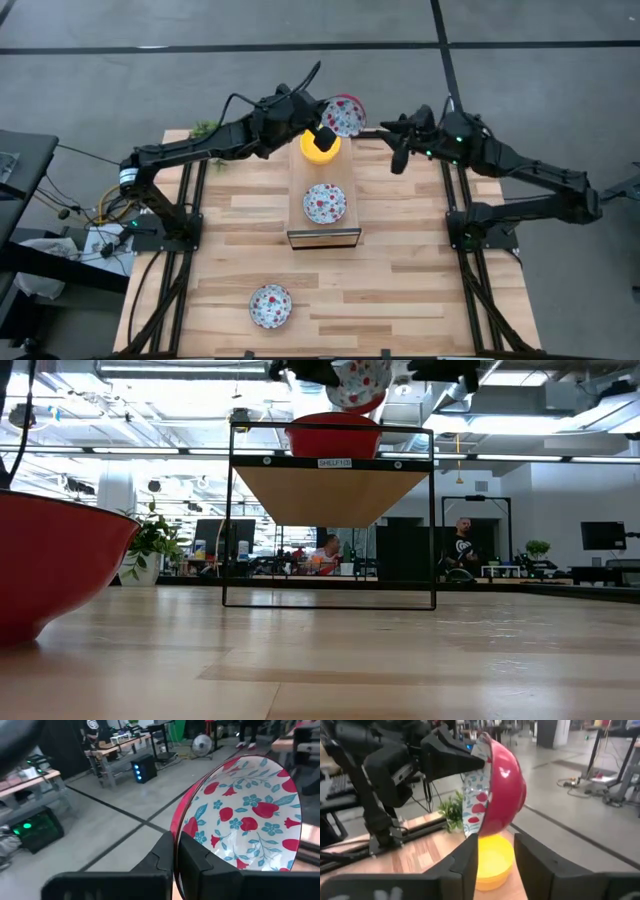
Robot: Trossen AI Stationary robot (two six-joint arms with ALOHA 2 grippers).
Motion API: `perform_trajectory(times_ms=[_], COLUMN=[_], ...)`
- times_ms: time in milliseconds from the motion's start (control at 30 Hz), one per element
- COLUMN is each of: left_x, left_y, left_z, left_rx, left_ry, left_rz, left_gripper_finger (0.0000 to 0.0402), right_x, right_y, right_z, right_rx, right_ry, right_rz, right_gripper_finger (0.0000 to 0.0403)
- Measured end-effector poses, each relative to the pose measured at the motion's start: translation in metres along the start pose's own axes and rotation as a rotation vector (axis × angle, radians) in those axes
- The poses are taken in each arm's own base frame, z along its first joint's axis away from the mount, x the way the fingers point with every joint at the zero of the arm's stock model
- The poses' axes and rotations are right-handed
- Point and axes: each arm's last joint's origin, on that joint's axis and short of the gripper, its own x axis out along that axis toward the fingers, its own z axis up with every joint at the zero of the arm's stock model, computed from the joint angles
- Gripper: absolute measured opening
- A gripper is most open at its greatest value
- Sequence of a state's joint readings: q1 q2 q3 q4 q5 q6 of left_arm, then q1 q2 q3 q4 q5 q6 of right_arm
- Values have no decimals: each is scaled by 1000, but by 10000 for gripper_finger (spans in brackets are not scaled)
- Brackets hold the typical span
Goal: Pick & Place Mini bowls
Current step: Stack the top red patterned bowl on top of the red patterned bowl on the shelf
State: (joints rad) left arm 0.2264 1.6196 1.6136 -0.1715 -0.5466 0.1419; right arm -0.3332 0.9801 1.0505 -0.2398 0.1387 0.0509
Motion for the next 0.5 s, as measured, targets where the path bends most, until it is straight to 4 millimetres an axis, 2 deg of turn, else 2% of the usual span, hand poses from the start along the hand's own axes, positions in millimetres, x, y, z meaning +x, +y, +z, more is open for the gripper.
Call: perform_trajectory(times_ms=[233,500], left_x=[0,0], left_y=[1,0], left_z=[-2,-2], left_rx=[40,41], left_ry=[11,12], left_rz=[30,30], left_gripper_finger=[8,8], right_x=[21,39], right_y=[3,7], right_z=[18,29], right_rx=[-30,-42], right_ry=[34,37], right_rz=[-29,-67], right_gripper_finger=[165,167])
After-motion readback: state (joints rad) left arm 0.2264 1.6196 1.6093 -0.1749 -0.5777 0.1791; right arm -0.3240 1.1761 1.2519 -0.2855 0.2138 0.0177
